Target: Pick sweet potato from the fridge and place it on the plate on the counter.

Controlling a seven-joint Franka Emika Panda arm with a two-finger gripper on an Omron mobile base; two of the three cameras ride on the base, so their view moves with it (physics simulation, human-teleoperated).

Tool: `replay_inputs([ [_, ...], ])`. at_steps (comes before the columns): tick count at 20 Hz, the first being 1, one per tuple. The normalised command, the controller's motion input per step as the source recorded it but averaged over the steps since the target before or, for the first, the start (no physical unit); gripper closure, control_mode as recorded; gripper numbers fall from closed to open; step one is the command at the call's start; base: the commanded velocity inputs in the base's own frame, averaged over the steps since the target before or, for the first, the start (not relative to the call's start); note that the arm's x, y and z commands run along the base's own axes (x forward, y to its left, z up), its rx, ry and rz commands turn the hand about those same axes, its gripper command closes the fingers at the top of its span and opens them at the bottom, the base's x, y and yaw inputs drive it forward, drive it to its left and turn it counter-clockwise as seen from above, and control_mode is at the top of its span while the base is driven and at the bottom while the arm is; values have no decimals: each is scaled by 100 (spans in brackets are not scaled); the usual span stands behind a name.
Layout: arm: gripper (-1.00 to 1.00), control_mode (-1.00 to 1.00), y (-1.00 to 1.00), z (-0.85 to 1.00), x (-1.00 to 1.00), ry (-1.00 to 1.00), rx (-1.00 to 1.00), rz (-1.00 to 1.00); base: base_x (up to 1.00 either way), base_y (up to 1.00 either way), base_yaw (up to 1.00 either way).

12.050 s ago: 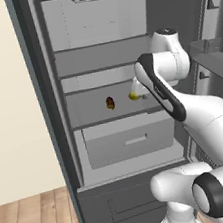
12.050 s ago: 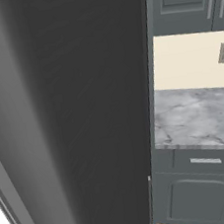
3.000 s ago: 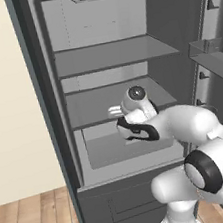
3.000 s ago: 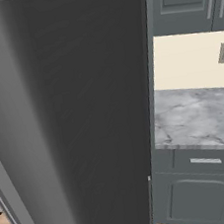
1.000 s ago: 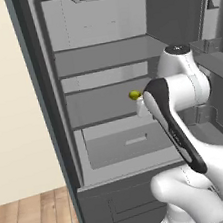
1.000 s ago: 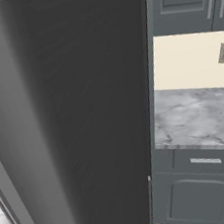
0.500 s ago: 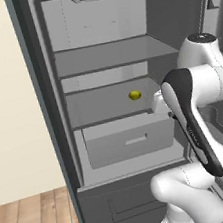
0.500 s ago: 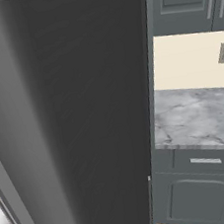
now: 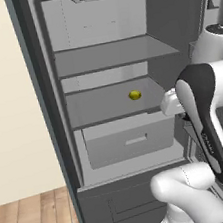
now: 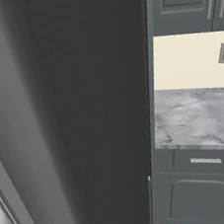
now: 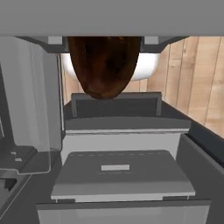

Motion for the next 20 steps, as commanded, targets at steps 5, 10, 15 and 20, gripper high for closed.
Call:
replay_inputs([
  [5,100,-100,0,18,-31,0,0,0,0,0,0],
  [10,100,-100,0,5,-41,0,-1,0,0,0,0],
  [15,100,-100,0,2,-43,-3,-2,0,0,0,0],
  [20,100,100,0,0,0,0,0,0,-31,17,3],
])
